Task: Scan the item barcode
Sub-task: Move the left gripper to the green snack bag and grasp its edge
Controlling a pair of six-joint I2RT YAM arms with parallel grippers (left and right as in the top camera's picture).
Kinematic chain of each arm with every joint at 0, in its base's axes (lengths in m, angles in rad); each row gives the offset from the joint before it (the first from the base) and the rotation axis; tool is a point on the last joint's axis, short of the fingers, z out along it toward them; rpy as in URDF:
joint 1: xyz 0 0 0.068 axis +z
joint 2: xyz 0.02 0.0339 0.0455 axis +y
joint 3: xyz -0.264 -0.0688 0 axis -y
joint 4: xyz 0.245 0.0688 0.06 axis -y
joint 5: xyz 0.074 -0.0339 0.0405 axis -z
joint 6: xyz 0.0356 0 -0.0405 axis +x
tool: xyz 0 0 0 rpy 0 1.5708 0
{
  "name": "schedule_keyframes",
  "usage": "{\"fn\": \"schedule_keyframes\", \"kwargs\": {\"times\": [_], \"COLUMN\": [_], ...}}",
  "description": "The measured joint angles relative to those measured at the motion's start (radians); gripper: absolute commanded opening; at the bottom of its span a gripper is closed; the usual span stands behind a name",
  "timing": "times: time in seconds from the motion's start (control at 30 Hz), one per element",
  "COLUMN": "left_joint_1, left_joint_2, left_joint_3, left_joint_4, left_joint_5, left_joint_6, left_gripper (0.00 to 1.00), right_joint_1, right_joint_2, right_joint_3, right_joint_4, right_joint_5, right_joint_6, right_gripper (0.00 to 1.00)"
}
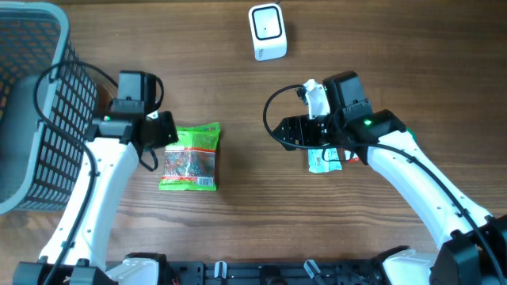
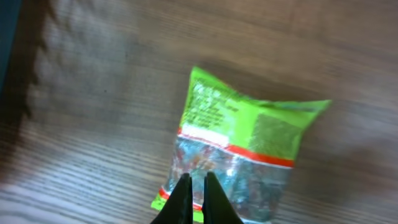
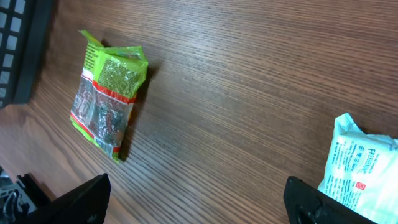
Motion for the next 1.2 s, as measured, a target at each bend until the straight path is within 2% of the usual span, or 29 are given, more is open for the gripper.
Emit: {"fn": "schedule_keyframes", "kwargs": {"times": [0.3, 0.57, 0.83, 1.2], "left_joint_1": [0.004, 0.023, 0.023, 0.017], "left_joint_2": [0.07, 0.206, 0.308, 0.335], "left_joint_3": [-0.148, -0.162, -0.164, -0.16], "left_joint_4": [0.181, 0.227, 0.23, 0.246], "left_joint_5": [-0.06, -0.061, 0.032, 0.195], "left_joint_6": [0.0, 0.0, 0.0, 0.0], "left_gripper": [0.04, 0.04, 0.04, 0.04], "right_joint_1": [0.0, 0.0, 0.0, 0.0], "right_joint_2": [0.0, 0.0, 0.017, 0.058], "right_joint_3": [0.0, 0.0, 0.0, 0.0], "right_joint_4": [-0.003, -0.003, -0.003, -0.001], "right_joint_5": [0.001, 0.003, 0.003, -0.023], "right_joint_6": [-0.003, -0.003, -0.003, 0.002], "right_gripper": [0.89, 0.9, 0.9, 0.9]}}
